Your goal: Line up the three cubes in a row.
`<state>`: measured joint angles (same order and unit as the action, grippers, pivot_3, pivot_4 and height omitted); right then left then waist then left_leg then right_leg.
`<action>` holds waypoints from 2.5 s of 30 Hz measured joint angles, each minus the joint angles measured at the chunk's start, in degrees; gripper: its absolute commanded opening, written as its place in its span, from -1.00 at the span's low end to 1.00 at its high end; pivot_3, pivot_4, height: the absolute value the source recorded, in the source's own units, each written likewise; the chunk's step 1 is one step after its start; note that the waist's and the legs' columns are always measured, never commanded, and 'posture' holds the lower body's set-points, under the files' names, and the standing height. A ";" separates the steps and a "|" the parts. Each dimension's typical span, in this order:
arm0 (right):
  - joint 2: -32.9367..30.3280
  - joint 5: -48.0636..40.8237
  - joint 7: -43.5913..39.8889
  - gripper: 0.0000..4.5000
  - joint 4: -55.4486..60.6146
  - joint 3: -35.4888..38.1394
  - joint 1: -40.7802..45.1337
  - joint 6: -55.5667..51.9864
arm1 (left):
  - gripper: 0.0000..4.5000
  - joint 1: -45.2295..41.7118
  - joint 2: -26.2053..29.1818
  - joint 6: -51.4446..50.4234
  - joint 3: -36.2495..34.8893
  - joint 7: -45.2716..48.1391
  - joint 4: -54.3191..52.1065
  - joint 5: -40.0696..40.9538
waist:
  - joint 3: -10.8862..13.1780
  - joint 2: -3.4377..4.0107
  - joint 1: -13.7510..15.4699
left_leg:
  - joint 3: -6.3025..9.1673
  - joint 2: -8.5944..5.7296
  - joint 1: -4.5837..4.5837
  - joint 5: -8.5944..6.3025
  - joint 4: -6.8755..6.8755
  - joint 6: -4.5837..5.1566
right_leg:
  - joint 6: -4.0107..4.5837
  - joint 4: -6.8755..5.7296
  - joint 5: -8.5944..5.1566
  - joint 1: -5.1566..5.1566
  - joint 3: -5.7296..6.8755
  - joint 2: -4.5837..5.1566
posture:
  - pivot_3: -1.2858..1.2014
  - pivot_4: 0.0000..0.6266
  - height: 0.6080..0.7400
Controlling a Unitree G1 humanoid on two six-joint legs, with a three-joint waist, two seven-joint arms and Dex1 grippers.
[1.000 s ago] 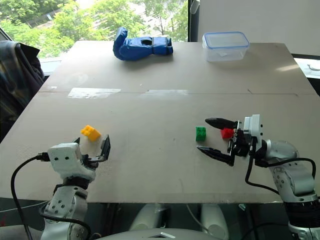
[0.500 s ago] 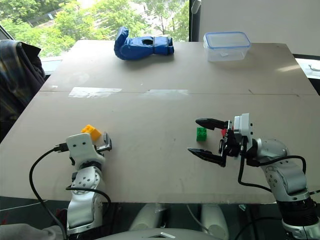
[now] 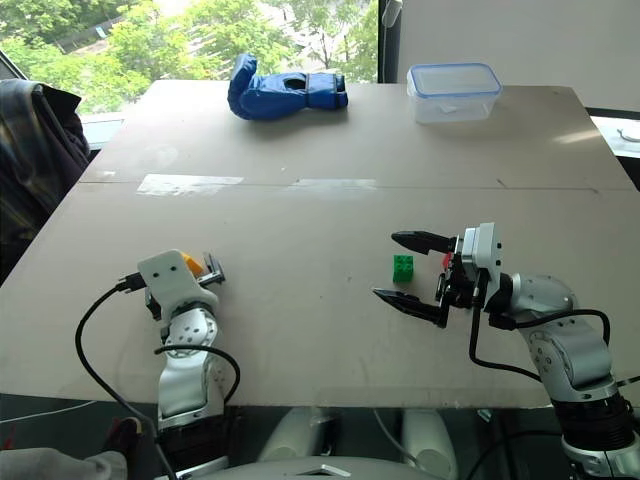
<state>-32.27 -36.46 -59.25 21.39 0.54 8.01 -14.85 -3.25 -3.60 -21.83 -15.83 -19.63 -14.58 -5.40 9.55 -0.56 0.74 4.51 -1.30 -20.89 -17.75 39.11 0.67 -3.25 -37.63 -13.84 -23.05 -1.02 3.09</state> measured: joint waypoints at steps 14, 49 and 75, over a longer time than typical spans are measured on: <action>-0.03 0.18 -0.37 1.00 0.00 -0.12 0.87 0.00 | 0.98 0.09 -0.25 -1.15 -3.74 -5.47 -0.79 4.16 | -0.01 0.01 -0.06 | -0.02 0.00 0.03 0.01 0.00 -0.01 | 0.00 -0.01 0.00 0.00 -0.02 0.00 | 0.03 -0.52 1.00; -3.07 0.06 -4.41 1.00 -6.34 7.23 -3.85 3.69 | -0.43 -24.13 32.81 21.71 24.11 87.37 30.93 19.49 | 0.08 0.11 -0.76 | 0.01 -0.13 -0.15 0.08 -0.06 -0.11 | 0.01 0.10 0.00 -0.09 0.08 -0.03 | 0.03 -0.52 1.00; -2.86 1.26 -0.37 1.00 0.01 10.19 -15.19 6.55 | -0.43 -38.70 24.85 42.51 27.95 99.34 63.90 13.74 | 0.09 0.06 -1.49 | -0.04 -0.15 0.00 -0.01 0.04 0.05 | -0.02 -0.16 -0.01 -0.05 -0.03 -0.11 | 0.03 -0.52 1.00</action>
<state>-35.13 -35.20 -59.62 21.40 10.72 -7.19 -8.30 -41.95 21.25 20.67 12.12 79.71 49.33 8.34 9.64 -0.50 -0.75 4.47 -1.45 -20.88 -17.76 39.15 0.72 -3.26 -37.79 -13.84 -23.10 -1.05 2.98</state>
